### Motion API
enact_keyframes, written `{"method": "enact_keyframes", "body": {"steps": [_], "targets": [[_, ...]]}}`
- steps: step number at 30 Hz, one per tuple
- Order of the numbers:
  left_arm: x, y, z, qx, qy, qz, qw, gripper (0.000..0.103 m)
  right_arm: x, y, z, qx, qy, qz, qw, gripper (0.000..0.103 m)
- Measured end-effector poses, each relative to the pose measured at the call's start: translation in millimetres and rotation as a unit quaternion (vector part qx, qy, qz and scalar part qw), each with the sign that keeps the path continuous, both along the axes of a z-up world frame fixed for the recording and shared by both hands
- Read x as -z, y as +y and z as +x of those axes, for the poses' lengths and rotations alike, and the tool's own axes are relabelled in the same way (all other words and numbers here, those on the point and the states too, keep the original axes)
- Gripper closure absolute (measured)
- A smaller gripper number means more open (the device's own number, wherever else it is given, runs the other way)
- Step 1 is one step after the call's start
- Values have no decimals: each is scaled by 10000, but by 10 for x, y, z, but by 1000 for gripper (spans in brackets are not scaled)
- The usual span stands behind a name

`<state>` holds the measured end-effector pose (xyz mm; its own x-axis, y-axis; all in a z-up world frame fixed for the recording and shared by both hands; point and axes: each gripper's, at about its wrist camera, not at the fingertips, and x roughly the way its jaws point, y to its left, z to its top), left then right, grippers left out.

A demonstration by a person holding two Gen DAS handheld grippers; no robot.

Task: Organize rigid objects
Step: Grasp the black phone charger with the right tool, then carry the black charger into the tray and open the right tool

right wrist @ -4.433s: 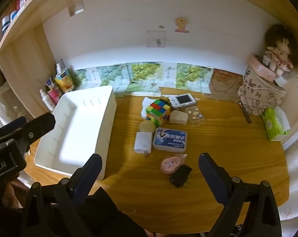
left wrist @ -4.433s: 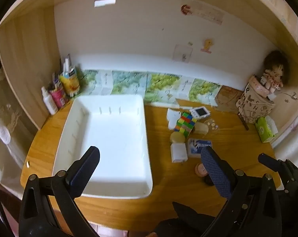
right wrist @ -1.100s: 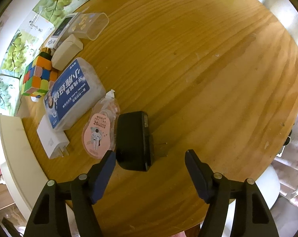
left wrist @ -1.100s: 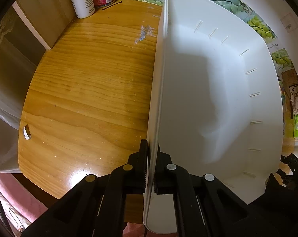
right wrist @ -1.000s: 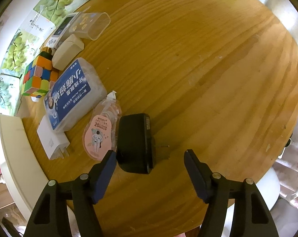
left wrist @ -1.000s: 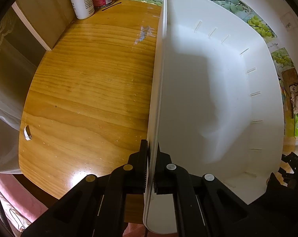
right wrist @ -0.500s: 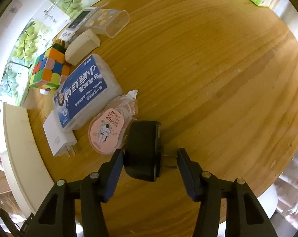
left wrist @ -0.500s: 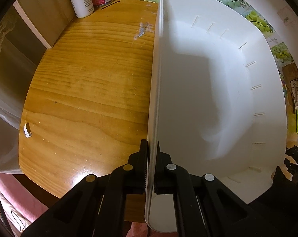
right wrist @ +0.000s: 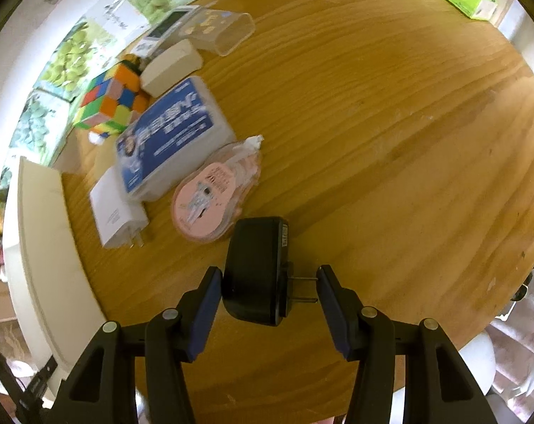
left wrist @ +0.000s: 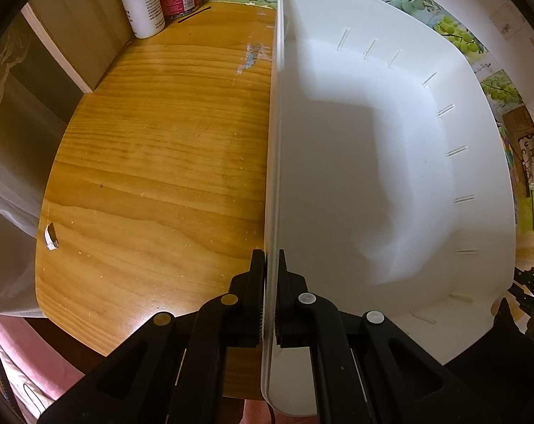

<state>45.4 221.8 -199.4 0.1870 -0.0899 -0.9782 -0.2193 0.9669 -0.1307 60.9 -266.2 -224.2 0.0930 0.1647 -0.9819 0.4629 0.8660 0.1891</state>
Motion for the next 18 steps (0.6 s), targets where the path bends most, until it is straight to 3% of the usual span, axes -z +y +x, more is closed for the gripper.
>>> {"method": "enact_keyframes", "body": {"steps": [6, 11, 18], "targets": [[1, 16, -15, -9, -7, -56, 10000, 99, -305, 255, 15, -267, -391, 105, 9988, 48], [-6, 39, -28, -3, -27, -100, 9999, 99, -729, 433, 89, -731, -843, 257, 9934, 48], [-14, 45, -58, 27, -62, -108, 9999, 99, -1234, 983, 192, -1667, -1595, 506, 9717, 48]]}}
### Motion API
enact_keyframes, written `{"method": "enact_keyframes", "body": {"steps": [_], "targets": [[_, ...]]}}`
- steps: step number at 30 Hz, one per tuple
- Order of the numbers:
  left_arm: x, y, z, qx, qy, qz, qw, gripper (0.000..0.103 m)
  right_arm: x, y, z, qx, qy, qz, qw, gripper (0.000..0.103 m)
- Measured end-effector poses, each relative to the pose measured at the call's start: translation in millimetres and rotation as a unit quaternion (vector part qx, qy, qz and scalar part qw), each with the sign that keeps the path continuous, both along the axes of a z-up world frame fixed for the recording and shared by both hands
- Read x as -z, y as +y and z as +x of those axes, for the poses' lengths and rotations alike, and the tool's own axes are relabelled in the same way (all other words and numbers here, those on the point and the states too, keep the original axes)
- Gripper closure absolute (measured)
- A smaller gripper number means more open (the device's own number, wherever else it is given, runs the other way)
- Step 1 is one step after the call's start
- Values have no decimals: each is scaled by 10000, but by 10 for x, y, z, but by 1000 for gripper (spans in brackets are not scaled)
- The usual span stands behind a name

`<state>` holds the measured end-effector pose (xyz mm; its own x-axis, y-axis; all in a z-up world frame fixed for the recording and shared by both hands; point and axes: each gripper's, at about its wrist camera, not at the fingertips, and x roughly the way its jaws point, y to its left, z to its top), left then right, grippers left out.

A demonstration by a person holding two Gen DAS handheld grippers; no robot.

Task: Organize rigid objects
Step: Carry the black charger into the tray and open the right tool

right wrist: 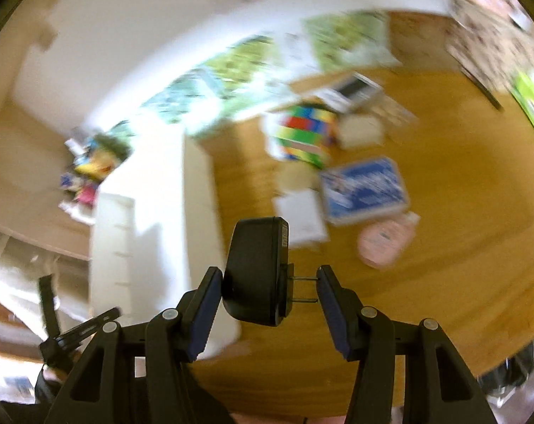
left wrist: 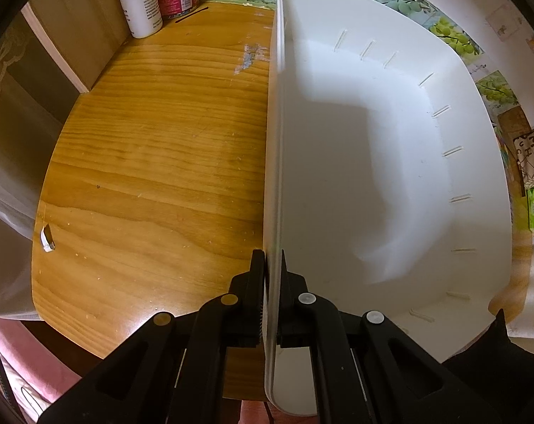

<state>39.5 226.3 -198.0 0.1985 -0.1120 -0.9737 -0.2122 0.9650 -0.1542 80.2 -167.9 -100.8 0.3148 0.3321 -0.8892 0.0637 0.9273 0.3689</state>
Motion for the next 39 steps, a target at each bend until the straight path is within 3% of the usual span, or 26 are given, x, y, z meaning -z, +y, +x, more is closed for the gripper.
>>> {"method": "enact_keyframes", "body": {"steps": [10, 23, 26, 29, 39], "targets": [[4, -15, 16, 0, -13, -2, 10000, 99, -285, 849, 17, -1473, -596, 114, 9872, 48], [9, -34, 22, 24, -24, 28, 10000, 99, -61, 1693, -67, -2812, -545, -136, 9580, 48], [9, -37, 32, 27, -22, 35, 10000, 99, 20, 1808, -106, -3010, -497, -322, 9518, 48], [9, -49, 33, 23, -21, 46, 10000, 99, 84, 1885, -140, -3171, -471, -371, 9465, 55], [24, -61, 53, 20, -9, 70, 10000, 99, 101, 1753, -117, -2963, -656, -629, 9508, 54]]}}
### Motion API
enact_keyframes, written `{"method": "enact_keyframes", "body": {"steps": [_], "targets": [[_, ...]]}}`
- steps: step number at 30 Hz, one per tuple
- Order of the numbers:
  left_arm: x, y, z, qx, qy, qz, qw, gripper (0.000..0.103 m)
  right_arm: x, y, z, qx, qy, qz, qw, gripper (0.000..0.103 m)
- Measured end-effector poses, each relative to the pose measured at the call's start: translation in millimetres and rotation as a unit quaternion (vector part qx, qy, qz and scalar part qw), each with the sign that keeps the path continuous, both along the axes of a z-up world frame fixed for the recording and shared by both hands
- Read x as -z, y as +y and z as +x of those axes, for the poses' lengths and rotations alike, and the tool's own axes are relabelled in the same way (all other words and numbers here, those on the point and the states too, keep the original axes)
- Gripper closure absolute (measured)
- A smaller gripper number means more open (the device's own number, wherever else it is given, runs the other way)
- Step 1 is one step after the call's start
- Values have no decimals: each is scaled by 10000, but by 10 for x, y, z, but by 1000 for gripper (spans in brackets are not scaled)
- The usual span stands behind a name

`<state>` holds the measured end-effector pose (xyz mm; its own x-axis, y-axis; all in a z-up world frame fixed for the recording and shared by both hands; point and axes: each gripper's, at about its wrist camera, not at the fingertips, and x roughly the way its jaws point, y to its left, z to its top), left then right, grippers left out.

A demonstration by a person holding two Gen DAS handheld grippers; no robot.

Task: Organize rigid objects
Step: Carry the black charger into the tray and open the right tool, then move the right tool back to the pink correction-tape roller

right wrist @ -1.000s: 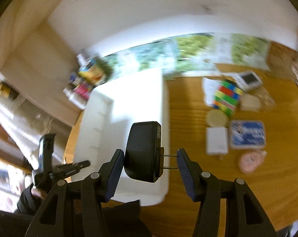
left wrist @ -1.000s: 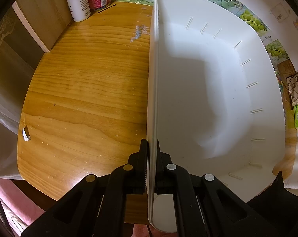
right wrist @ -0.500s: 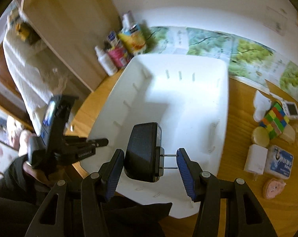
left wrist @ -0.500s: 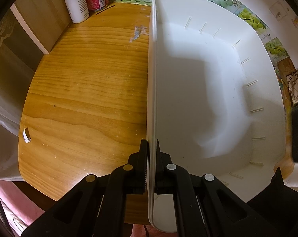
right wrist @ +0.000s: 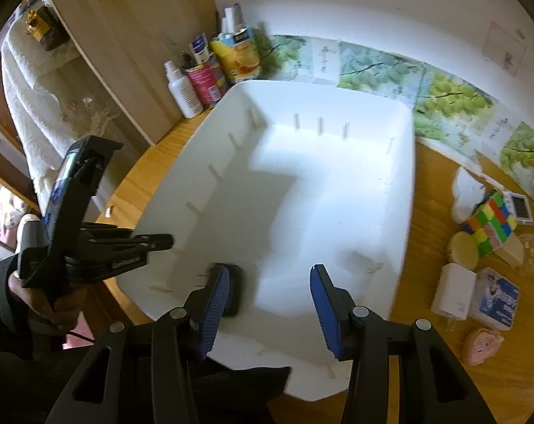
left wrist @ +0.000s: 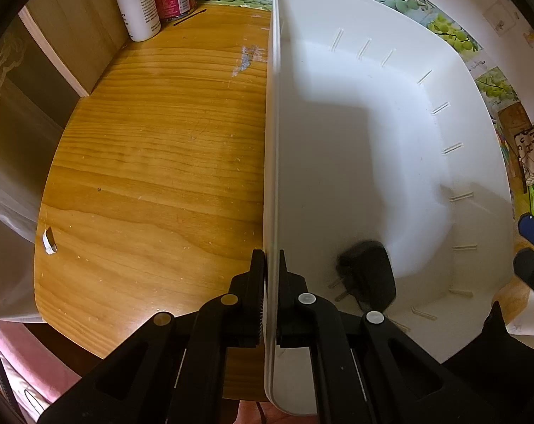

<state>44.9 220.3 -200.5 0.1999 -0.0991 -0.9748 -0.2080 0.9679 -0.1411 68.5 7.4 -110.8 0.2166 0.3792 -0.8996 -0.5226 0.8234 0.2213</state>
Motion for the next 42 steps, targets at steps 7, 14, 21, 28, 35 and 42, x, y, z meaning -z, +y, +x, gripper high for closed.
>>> {"method": "enact_keyframes", "body": {"steps": [7, 14, 21, 28, 35, 42], "targets": [[9, 2, 6, 58, 17, 57, 10000, 99, -16, -280, -5, 283, -327, 45, 9991, 49], [15, -41, 30, 148, 38, 209, 9997, 99, -76, -647, -11, 644, -673, 152, 9955, 46], [33, -67, 46, 59, 35, 247, 9997, 99, -71, -1192, -75, 1149, -985, 355, 9878, 37], [35, -51, 21, -60, 38, 210, 9998, 99, 36, -1699, -159, 1622, -1297, 211, 9780, 30], [17, -36, -7, -211, 60, 229, 9995, 99, 208, -2033, -251, 1846, -1624, -90, 9693, 24], [27, -51, -27, -373, 72, 240, 9990, 98, 482, -2240, -268, 1962, -1501, -404, 9682, 23]]}}
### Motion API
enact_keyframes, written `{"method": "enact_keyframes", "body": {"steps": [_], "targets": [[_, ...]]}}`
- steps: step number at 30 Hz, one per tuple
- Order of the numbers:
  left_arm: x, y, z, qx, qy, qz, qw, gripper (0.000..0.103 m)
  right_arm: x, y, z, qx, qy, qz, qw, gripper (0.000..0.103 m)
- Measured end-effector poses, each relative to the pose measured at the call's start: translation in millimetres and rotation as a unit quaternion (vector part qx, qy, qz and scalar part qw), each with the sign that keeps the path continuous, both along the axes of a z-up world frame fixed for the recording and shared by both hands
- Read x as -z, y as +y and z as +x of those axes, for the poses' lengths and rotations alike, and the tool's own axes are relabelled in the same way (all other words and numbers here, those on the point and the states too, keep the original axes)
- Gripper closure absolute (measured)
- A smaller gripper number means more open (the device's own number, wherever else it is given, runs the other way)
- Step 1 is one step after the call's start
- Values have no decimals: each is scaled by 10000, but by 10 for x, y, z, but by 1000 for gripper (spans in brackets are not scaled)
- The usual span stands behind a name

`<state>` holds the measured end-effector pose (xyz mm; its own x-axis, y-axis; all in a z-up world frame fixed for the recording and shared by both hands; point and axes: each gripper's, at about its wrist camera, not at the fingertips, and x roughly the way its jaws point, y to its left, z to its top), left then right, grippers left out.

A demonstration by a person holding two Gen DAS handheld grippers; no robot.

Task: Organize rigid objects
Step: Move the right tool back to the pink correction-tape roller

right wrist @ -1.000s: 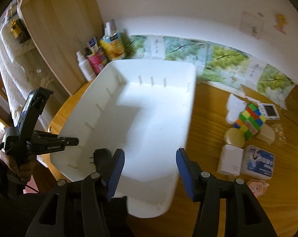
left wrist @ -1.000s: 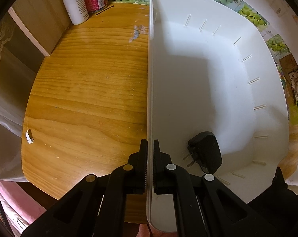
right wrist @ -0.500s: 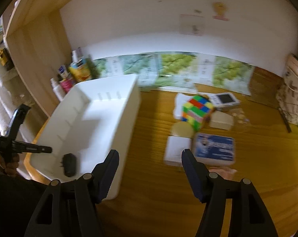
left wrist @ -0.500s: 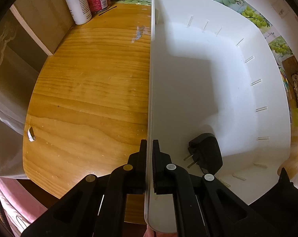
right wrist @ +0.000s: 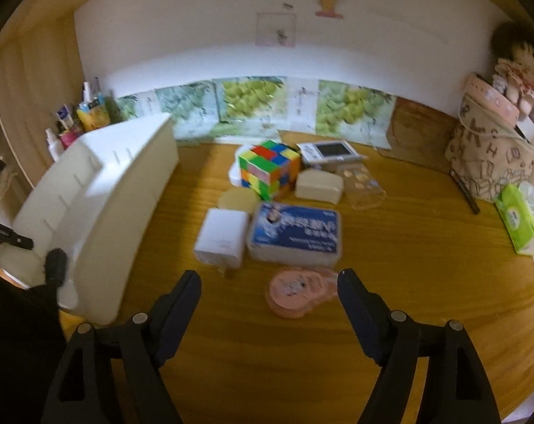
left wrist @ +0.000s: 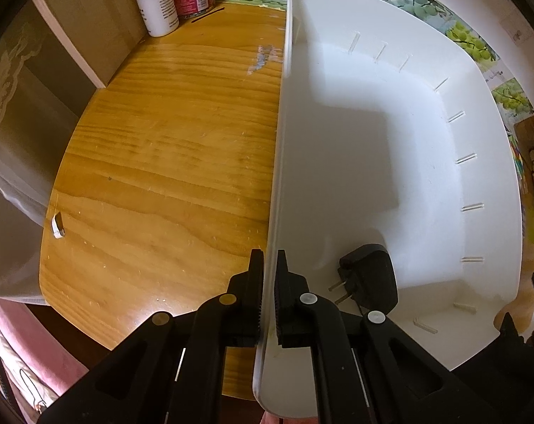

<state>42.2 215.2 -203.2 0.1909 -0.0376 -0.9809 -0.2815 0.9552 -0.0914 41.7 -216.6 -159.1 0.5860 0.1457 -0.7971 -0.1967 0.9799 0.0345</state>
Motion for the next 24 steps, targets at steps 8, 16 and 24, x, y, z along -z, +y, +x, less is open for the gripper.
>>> {"method": "enact_keyframes", "body": {"steps": [8, 16, 24], "targets": [[0, -40, -26, -150, 26, 26, 9999, 97, 279, -135, 44, 47, 80, -153, 9998, 21], [13, -82, -5, -261, 72, 25, 9996, 97, 533, -172, 217, -27, 200, -255, 9995, 18], [21, -92, -12, -363, 93, 30, 9993, 96, 700, -208, 339, -111, 350, -270, 9990, 18]]}}
